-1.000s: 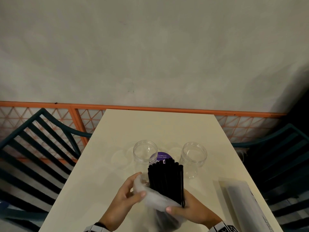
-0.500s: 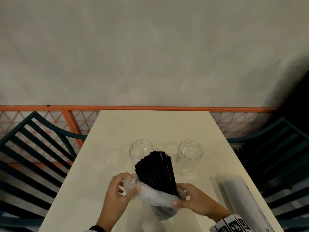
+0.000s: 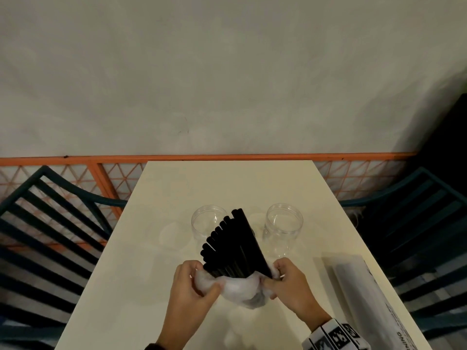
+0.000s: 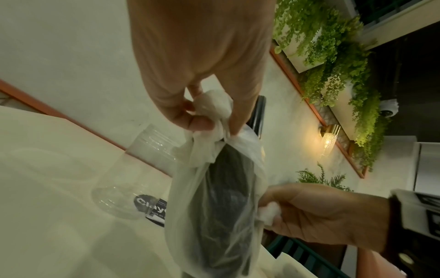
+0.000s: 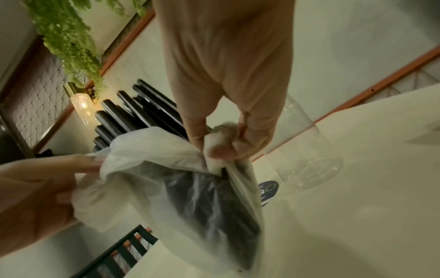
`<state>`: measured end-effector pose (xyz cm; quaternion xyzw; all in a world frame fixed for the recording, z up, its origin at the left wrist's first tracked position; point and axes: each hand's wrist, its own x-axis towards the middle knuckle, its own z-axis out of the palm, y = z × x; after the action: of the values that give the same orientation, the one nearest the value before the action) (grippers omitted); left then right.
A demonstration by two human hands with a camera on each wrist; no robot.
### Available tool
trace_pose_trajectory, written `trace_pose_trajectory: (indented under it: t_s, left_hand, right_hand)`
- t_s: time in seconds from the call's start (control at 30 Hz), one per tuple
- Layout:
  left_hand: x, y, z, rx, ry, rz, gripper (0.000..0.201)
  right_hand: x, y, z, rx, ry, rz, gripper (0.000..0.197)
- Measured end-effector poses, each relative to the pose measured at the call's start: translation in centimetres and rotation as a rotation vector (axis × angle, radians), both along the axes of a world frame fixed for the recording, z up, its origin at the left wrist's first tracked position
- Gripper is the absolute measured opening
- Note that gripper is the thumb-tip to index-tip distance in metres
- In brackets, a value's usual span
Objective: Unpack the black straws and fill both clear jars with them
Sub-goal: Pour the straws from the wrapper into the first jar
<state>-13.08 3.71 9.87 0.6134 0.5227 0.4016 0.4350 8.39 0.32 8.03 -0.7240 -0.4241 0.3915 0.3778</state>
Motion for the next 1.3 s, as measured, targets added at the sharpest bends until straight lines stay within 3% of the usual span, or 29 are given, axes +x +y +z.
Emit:
trace_pose_trajectory:
  t_s: [0.3, 0.4, 0.47, 0.53, 0.57, 0.67, 0.77, 0.87, 0.97, 1.03, 1.17, 1.3]
  left_hand:
    - [2.0, -0.4, 0.0, -0.022, 0.017, 0.023, 0.04]
    - [1.9, 0.0, 0.4, -0.037, 0.011, 0.073, 0.039]
    - [1.7, 0.2, 0.5, -0.051, 0.02, 0.11, 0.039]
    - [1.6, 0.2, 0.5, -0.063, 0.026, 0.126, 0.038]
    - [1.7, 0.1, 0.5, -0.064, 0.028, 0.122, 0.038]
    - [1.9, -0.4, 0.6, -0.062, 0.027, 0.059, 0.036]
    - [1.8, -0.9, 1.1, -0.044, -0.022, -0.016, 0.019]
    - [1.2, -0.9, 1.2, -0.053, -0.033, -0.092, 0.009]
    - [1.2, -0.7, 0.9, -0.064, -0.021, -0.084, 0.02]
    - [1.6, -0.6, 0.6, -0.042, -0.005, -0.062, 0.027]
    - [1.9, -0.4, -0.7, 0.005, 0.048, -0.068, 0.037]
    - [2.2, -1.1, -1.6, 0.019, 0.046, -0.117, 0.028]
  right_hand:
    - [-1.4, 0.7, -1.0, 0.003, 0.038, -0.009, 0.027]
    - [-1.5, 0.3, 0.1, 0.011, 0.283, 0.126, 0.017]
    - [-1.6, -0.2, 0.7, -0.009, 0.447, 0.245, 0.035]
    - [-1.8, -0.4, 0.6, -0.02, 0.399, 0.29, 0.061]
    - [-2.0, -0.4, 0.4, -0.008, 0.345, 0.264, 0.064]
    - [-2.2, -0.1, -0.4, 0.051, 0.307, 0.125, 0.046]
    - [-1.9, 0.3, -0.5, 0.076, 0.273, 0.034, 0.02]
    - [-1.5, 0.3, -0.4, 0.102, 0.251, -0.036, 0.02]
    - [-1.7, 0.1, -0.7, 0.129, 0.23, -0.033, 0.021]
    - [-2.0, -0.3, -0.7, 0.119, 0.22, 0.032, 0.026]
    - [-2.3, -1.0, 0.5, 0.091, 0.366, 0.221, 0.057]
    - [-2.0, -0.6, 0.2, 0.149, 0.229, 0.208, 0.068]
